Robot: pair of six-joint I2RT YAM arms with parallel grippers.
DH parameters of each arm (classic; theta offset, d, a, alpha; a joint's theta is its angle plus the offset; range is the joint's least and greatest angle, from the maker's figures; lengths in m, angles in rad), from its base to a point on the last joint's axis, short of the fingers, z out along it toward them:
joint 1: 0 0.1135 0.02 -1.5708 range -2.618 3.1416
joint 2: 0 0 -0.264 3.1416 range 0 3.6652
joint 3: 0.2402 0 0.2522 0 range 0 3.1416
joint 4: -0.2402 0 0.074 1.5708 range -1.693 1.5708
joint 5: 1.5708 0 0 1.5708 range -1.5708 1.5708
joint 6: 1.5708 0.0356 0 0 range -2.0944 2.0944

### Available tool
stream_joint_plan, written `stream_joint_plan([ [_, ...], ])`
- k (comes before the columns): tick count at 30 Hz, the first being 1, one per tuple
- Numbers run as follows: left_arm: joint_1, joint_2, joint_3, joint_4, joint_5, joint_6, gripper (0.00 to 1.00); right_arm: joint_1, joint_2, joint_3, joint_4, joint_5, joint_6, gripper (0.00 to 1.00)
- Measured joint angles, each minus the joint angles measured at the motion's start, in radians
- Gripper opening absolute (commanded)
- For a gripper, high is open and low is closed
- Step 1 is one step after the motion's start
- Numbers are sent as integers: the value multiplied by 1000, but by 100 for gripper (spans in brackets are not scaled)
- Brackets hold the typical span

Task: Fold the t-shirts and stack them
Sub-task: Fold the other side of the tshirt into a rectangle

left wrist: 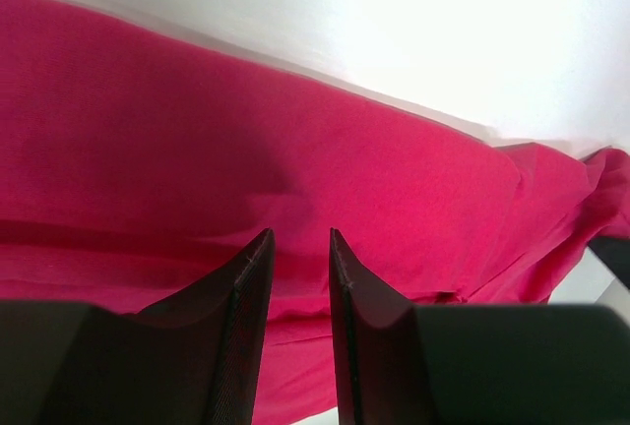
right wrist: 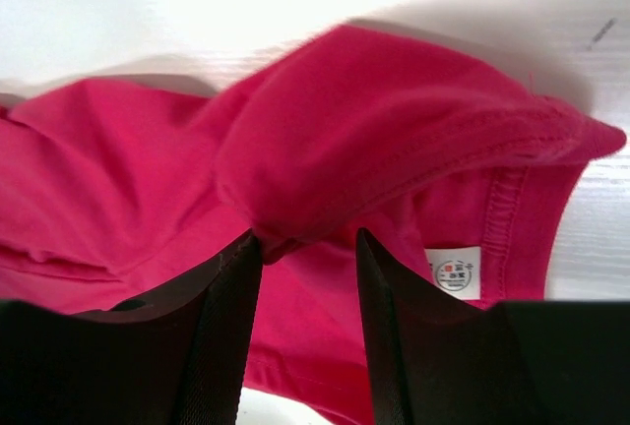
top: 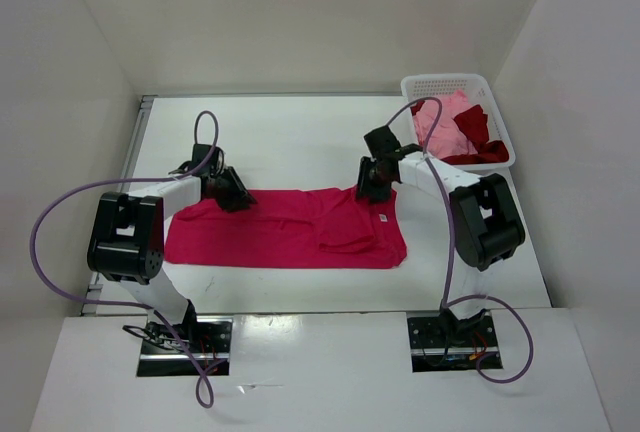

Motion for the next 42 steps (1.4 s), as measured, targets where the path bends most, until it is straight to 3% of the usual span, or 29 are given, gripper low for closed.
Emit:
stream_joint_plan([
  [3,14,0,0,2,0,0,36,0,-2,-28,1,3,1,46],
  [7,30,2,3,5,3,0,36,0,-2,-45,14,-14,2,21],
  [9,38,5,6,8,3,0,36,0,-2,-46,21,-17,5,16],
  [15,53,6,6,9,4,0,36,-2,-47,-69,45,-6,29,12],
  [22,95,6,6,9,6,0,35,-71,-215,-260,59,-3,72,6],
  [29,156,6,-1,11,18,0,35,-127,-237,-367,59,-8,117,9],
  [32,174,6,-9,9,27,0,35,-129,-237,-369,69,-20,132,27],
  [33,177,6,-9,9,29,0,35,-129,-237,-369,71,-23,137,39],
  [34,179,5,-9,9,31,1,35,-129,-237,-366,71,-25,141,43],
  [40,179,-77,-17,-21,42,7,35,-129,-328,-318,15,-15,136,47],
  [42,174,-123,-17,-27,47,10,35,-129,-399,-292,-7,-15,130,40],
])
